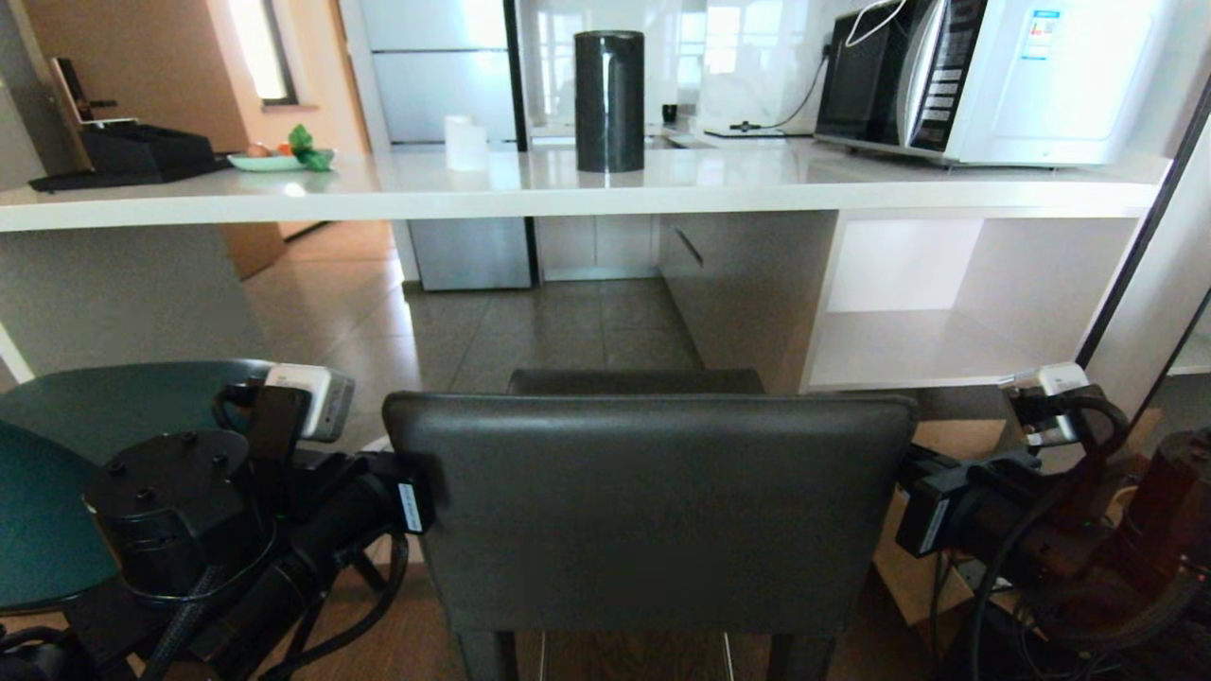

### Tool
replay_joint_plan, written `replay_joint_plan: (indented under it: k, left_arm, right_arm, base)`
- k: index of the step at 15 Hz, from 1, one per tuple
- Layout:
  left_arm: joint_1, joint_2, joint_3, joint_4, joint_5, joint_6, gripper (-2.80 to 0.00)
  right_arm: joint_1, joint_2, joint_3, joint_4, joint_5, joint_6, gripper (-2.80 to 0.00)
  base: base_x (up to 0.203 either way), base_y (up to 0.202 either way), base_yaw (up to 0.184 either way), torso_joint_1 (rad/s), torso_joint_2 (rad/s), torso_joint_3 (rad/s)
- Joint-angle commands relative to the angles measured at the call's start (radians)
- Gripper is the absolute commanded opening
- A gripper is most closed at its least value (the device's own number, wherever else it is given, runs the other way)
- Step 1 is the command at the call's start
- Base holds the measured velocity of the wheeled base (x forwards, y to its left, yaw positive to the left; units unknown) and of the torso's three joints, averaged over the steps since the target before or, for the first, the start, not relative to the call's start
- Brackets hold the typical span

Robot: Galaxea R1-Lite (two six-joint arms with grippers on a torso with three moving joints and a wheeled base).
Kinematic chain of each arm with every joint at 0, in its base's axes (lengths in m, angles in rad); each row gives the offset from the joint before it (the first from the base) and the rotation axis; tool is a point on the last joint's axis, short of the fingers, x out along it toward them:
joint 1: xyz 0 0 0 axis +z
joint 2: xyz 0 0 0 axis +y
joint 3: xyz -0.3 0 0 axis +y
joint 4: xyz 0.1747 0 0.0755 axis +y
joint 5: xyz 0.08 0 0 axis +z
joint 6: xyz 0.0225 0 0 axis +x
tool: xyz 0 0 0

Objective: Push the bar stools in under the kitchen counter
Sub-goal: Pull the gray chair out from under the dining table

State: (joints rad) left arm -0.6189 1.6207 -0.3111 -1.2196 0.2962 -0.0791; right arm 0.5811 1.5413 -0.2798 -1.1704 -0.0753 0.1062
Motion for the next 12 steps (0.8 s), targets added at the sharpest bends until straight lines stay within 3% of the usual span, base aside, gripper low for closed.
replay_joint_plan:
  k: [1,12]
  left_arm:
    - [-0.002,-0.025,0.004,-0.008,0.003,-0.001,-2.8]
    - [-0.01,-0.081,0.01,-0.001,0.029,0.002,-2.8]
  right_arm:
    - [-0.001,0.019,-0.006,-0.003,0.0,0.001,-2.8]
    - [0.0,0.05,-0.03,-0.005,-0.003,-0.008,-2.8]
  base:
    - [0.0,0.0,0.0,0.0,0.0,0.0]
    - [0.0,0.0,0.0,0.0,0.0,0.0]
